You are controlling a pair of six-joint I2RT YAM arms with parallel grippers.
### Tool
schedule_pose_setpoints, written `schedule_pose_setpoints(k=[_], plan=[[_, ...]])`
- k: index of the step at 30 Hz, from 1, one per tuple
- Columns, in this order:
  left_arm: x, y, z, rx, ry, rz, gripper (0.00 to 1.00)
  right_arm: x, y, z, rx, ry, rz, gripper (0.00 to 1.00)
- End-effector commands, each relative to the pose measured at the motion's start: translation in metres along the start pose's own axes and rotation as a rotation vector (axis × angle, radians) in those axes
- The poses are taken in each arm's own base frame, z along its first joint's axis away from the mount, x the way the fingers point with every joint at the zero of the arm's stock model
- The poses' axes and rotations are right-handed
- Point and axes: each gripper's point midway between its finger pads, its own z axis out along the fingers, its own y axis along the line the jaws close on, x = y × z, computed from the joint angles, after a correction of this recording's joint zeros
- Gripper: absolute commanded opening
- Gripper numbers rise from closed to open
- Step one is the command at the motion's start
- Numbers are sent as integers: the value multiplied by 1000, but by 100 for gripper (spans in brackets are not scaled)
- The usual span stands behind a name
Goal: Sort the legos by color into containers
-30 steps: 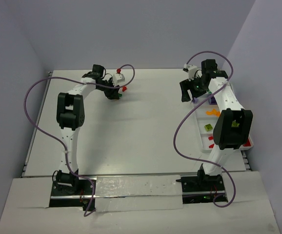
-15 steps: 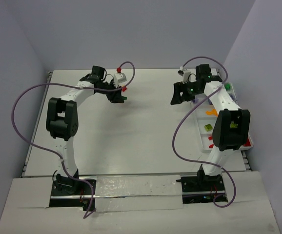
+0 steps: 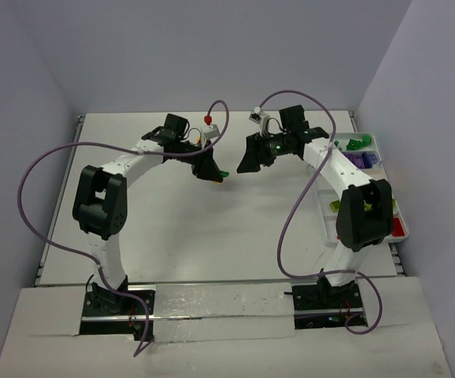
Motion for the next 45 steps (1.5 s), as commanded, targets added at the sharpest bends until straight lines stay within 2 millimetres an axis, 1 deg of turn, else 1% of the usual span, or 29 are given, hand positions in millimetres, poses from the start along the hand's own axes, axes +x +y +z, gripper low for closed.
schedule_pose_setpoints(k=[1, 5, 15, 20, 27, 34, 37, 45], plan=[[-23, -24, -8, 53, -49, 38, 2, -29, 19, 3, -6, -50, -109, 76], [-23, -28, -6, 68, -42, 39, 1, -24, 24, 12, -14, -11, -111, 76], [-25, -34, -4, 92, -38, 44, 1, -17, 25, 27, -42, 38, -110, 73], [-26, -35, -4, 97, -40, 42, 1, -9, 24, 31, -36, 67, -114, 70], [-27, -34, -1, 100, -37, 42, 1, -7, 28, 34, -49, 75, -113, 68], [-27, -34, 1, 105, -35, 41, 1, 0, 31, 39, -67, 102, -109, 65], [-28, -34, 2, 106, -35, 41, 1, 2, 31, 41, -65, 107, -109, 63], [-28, -35, 3, 111, -29, 42, 1, -2, 29, 42, -53, 97, -118, 53]])
